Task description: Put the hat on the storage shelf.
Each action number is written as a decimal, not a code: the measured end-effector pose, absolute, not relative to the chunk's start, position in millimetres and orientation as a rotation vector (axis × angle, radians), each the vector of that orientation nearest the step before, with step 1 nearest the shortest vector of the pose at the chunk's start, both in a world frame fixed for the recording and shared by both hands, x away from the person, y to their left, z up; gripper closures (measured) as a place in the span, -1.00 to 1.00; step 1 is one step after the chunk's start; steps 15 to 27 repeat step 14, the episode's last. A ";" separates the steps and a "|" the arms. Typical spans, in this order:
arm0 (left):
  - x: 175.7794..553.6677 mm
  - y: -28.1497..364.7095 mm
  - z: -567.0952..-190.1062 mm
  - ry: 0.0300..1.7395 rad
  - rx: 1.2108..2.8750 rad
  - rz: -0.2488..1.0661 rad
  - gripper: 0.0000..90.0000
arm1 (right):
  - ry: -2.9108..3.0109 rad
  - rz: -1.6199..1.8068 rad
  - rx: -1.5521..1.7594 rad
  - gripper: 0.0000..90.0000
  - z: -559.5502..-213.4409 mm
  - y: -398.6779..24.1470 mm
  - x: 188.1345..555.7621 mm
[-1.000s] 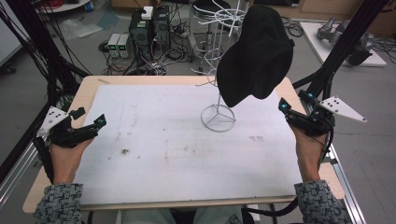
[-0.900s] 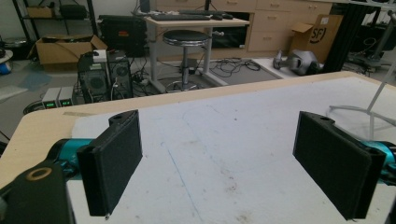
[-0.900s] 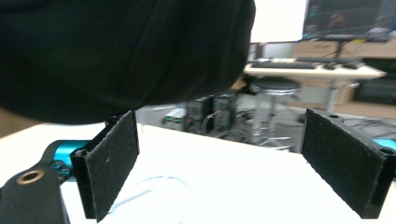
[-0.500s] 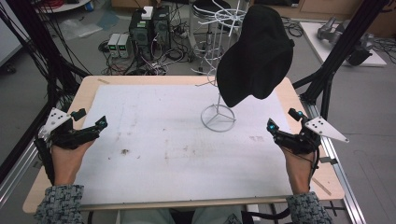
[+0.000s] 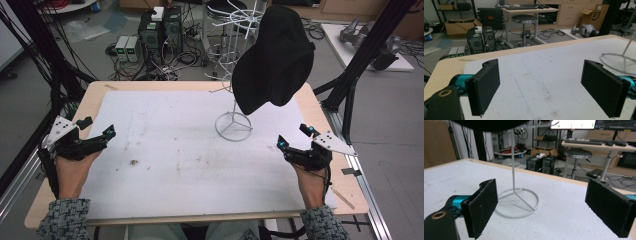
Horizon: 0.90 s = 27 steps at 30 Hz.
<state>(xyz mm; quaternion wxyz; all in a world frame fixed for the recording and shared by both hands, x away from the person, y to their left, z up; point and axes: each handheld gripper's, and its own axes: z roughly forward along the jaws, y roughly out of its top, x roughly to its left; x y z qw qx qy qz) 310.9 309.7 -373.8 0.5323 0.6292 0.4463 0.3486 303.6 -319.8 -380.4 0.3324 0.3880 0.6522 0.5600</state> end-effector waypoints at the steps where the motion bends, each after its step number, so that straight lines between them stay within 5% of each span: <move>1: 310.8 309.6 -374.0 1.066 1.501 0.832 -0.65 | 1.704 1.463 1.014 -0.77 -380.4 -319.8 303.6; 27: 309.9 309.7 -375.3 1.066 1.507 0.831 -0.65 | 1.735 1.456 1.034 -0.77 -389.4 -313.1 306.5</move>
